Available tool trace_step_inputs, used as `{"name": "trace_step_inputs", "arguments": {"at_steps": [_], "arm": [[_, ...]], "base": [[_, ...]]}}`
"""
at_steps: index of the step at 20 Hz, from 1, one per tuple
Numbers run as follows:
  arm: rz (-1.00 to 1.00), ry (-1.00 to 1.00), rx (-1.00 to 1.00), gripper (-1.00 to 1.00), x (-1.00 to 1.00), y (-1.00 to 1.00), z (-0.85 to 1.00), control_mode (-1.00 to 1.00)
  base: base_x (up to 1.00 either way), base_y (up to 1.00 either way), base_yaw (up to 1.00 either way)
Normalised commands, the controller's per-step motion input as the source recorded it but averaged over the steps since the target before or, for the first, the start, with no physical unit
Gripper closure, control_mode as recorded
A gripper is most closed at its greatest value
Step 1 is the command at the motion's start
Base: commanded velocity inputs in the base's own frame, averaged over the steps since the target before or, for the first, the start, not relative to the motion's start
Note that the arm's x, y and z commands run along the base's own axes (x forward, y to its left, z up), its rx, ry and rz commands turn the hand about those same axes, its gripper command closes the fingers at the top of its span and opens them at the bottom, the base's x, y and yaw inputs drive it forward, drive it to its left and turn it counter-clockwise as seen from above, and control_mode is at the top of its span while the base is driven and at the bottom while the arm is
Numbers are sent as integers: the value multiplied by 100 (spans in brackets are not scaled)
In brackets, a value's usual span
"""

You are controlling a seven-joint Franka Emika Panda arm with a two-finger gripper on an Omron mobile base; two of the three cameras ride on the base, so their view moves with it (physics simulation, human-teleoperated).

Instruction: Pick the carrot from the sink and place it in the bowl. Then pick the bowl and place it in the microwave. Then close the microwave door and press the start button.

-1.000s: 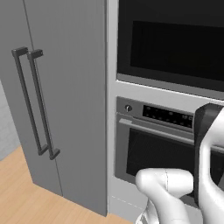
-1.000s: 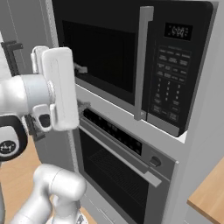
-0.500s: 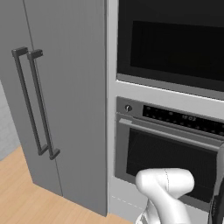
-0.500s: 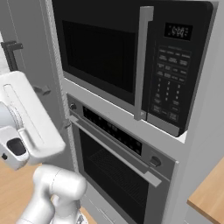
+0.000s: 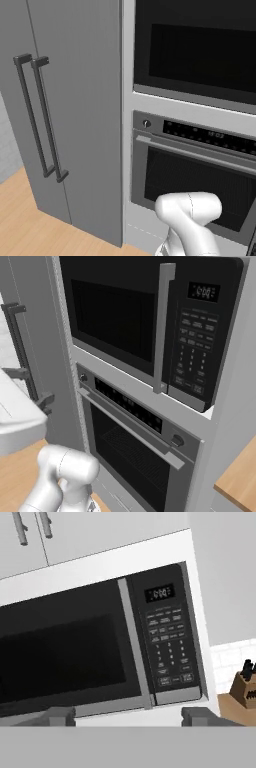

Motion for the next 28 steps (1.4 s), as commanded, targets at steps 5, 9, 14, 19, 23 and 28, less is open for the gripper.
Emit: {"name": "trace_step_inputs", "arguments": {"at_steps": [5,9,14,19,23,28], "arm": [[-2,10,-15,100,-10,-1,-11,-100],[0,0,0,100,-11,-34,-18,-100],[0,-4,0,100,0,-42,-27,-100],[0,0,0,100,3,-16,-31,-100],[0,1,0,100,14,-7,-17,-100],[0,0,0,100,26,-11,-2,-100]], "base": [[0,0,0],[0,0,0],[0,0,0],[0,0,0],[0,0,0],[0,0,0]]}}
